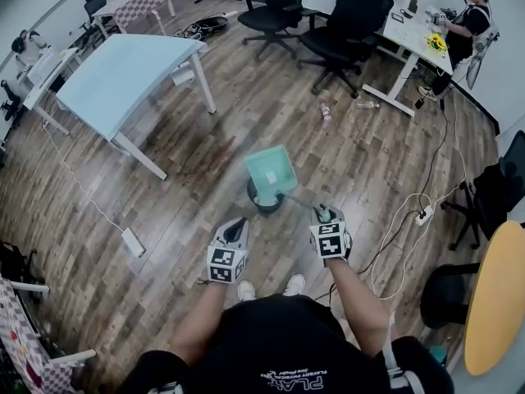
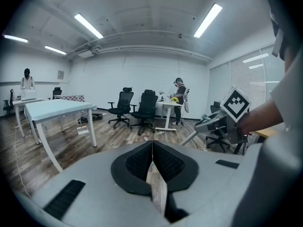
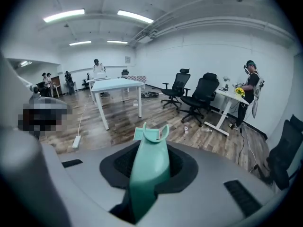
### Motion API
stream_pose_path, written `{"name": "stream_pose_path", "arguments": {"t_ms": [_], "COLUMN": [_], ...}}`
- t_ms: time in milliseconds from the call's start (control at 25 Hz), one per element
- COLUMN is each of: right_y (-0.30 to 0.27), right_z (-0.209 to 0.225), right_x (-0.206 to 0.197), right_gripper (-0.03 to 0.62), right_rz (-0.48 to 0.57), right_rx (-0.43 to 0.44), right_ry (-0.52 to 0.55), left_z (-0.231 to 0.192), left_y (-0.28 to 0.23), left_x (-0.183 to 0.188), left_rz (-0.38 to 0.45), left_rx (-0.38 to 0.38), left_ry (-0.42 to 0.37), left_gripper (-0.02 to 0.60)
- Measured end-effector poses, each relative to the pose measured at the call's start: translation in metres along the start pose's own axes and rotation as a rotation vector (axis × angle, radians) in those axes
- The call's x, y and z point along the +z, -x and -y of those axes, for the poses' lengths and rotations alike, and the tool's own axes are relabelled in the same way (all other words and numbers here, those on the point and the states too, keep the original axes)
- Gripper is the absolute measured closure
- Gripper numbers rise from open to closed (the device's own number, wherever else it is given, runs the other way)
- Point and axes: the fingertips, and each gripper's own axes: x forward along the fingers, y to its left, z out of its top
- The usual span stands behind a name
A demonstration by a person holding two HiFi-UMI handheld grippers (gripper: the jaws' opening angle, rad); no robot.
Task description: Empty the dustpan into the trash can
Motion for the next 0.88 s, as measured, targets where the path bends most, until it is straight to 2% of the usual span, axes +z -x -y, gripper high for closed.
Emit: {"name": "stream_pose_path", "arguments": {"t_ms": [200,400,720,880], "right_y": [0.006,0.003,-0.013,-0.031], "right_z": [0.029,0.061,0.112,0.128], "right_x": [0.002,0.006,-0.017,-0.041], "right_gripper": [0.497,0.497,0.497,0.497], "right_rz": [0.061,0.079,0.020,-0.049], "right_rx": [-0.067,-0.115,-0.178,-0.183], "right_ry": [-0.071,-0.104,-0.149,-0.151], "left_z": [0.005,0.013,0.024,0.027], "left_y": [-0.014,-0.034,-0.059,-0.071], "left_x": [0.004,0.015,0.021,0.018], "left_rz": [0.002,0.009,0.003,-0.013], "left_rx": [-0.003,-0.008,-0.007,0.002], "left_ry": [-0.002,-0.006,-0.010,0.006], "left_gripper": [0.558,0.558,0.558,0.558]}}
